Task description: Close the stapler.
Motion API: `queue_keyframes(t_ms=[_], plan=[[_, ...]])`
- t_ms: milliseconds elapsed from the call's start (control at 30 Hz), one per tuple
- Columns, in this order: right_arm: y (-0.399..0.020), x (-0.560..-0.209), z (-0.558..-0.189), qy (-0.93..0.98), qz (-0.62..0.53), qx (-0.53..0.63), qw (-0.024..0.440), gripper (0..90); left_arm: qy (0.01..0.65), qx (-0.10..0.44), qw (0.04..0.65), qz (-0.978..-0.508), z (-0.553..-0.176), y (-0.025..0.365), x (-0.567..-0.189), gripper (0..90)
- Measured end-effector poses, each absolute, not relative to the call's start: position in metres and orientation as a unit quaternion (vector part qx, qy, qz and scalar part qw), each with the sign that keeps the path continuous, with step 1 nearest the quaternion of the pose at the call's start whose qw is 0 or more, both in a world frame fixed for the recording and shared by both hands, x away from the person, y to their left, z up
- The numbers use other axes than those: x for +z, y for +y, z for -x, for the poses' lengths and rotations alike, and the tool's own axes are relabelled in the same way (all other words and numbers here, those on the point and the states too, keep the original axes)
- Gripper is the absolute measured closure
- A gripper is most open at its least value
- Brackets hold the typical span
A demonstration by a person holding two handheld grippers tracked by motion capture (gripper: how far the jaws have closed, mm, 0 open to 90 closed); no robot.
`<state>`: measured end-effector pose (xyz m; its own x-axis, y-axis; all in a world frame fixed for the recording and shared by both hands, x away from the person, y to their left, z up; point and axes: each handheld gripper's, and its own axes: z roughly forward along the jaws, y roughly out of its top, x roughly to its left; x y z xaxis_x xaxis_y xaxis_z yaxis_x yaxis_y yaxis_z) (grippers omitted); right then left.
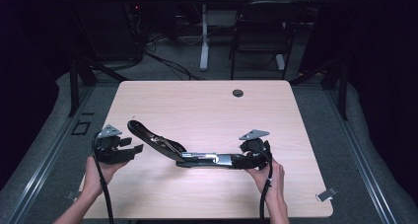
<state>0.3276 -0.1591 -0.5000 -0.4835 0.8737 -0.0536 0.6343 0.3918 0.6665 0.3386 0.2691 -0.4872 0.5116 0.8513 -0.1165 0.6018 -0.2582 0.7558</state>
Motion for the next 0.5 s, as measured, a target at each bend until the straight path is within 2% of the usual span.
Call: queue_keyframes(t_ms=[133, 233, 400, 500], plan=[[-0.159, -0.501, -0.330, 0.808, -0.469, 0.292, 0.203, 19.3, 0.469, 0.176, 0.415, -0.759, -0.340, 0.266, -0.482, 61.7], [-0.156, -0.501, -0.331, 0.805, -0.470, 0.294, 0.209, 21.4, 0.465, 0.188, 0.426, -0.753, -0.341, 0.262, -0.478, 68.0], [-0.152, -0.498, -0.333, 0.801, -0.469, 0.304, 0.215, 18.8, 0.463, 0.197, 0.431, -0.750, -0.341, 0.257, -0.477, 75.0], [-0.151, -0.496, -0.335, 0.797, -0.466, 0.314, 0.221, 21.4, 0.461, 0.200, 0.436, -0.746, -0.342, 0.255, -0.474, 76.7]])
